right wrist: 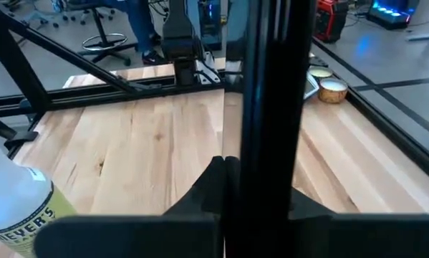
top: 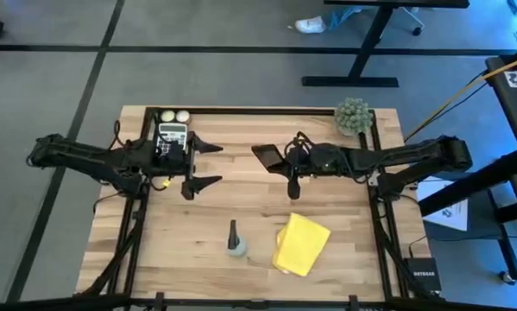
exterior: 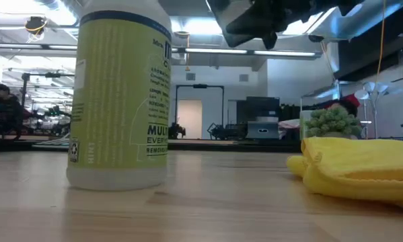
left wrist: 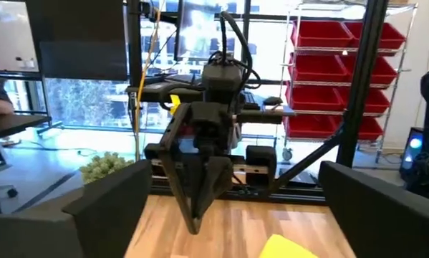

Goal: Apply microfiber cloth
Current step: Spray the front of the black cellphone with green spray bottle

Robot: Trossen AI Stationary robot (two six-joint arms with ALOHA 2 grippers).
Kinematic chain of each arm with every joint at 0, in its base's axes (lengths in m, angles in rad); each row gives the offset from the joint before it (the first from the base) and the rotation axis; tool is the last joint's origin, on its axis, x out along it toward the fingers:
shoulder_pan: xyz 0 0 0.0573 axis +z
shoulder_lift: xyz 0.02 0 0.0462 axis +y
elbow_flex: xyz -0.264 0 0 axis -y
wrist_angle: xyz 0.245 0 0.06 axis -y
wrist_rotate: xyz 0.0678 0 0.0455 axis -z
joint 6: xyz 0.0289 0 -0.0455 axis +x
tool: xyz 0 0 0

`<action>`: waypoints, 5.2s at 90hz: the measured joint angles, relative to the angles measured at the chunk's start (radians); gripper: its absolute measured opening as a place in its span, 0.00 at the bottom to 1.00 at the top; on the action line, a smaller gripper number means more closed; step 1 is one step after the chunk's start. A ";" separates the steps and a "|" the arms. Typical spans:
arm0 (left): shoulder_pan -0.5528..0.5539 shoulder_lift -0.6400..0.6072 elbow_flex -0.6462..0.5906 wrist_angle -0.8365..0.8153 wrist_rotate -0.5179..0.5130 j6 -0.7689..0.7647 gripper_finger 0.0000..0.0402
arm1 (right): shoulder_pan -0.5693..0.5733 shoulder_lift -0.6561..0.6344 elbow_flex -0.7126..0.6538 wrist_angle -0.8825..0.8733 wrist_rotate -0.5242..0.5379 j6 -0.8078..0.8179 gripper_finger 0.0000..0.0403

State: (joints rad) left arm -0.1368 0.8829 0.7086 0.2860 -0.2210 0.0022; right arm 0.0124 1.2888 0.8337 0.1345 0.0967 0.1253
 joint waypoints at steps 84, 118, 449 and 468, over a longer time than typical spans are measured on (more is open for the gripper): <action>-0.154 0.025 0.000 -0.316 0.004 -0.381 0.99 | 0.058 0.072 0.002 0.049 0.001 0.005 0.01; -0.626 0.336 -0.001 -0.212 -0.578 -0.394 0.99 | 0.108 0.107 -0.047 0.146 0.018 0.043 0.01; -0.515 0.612 0.000 0.372 -0.488 -0.176 0.58 | 0.183 0.550 0.171 0.499 0.023 0.023 0.02; -0.515 0.607 0.000 0.386 -0.470 -0.155 0.66 | 0.183 0.549 0.171 0.481 0.023 0.012 0.02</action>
State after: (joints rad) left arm -0.6518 1.4903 0.7090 0.6716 -0.6911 -0.1532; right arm 0.1959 1.8382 1.0042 0.6157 0.1192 0.1374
